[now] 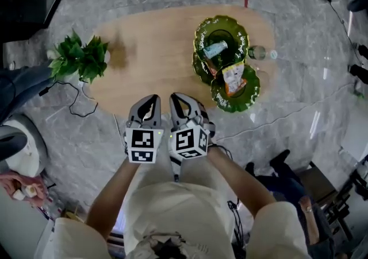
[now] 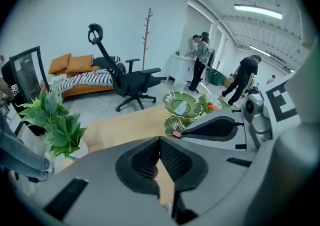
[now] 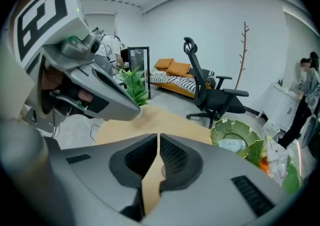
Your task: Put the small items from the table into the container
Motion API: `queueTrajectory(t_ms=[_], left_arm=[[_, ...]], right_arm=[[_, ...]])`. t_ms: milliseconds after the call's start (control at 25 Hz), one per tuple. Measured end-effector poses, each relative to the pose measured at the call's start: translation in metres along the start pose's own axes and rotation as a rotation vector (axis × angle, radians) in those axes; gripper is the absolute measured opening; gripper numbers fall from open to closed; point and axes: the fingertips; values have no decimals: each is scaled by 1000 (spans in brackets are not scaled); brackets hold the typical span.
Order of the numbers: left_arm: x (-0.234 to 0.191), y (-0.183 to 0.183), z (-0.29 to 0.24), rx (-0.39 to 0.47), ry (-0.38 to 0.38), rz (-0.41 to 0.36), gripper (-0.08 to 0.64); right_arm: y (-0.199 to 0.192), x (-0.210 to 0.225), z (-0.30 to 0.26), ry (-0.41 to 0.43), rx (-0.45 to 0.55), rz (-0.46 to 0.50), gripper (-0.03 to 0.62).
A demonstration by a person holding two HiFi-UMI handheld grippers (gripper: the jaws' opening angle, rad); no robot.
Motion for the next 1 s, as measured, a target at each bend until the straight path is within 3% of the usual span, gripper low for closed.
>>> queueTrajectory(t_ms=[680, 1000], left_arm=[[37, 78, 64, 125, -28, 21, 6], [56, 113, 104, 186, -45, 38, 6]], right_arm=[[82, 58, 82, -88, 104, -7, 20], [120, 72, 128, -117, 158, -90, 18]])
Point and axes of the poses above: the fingertips, and each gripper's own axes: z backward along the fingers, x to its right, y out of its top, and after that the axes turned 7 degrees about z, right-handed
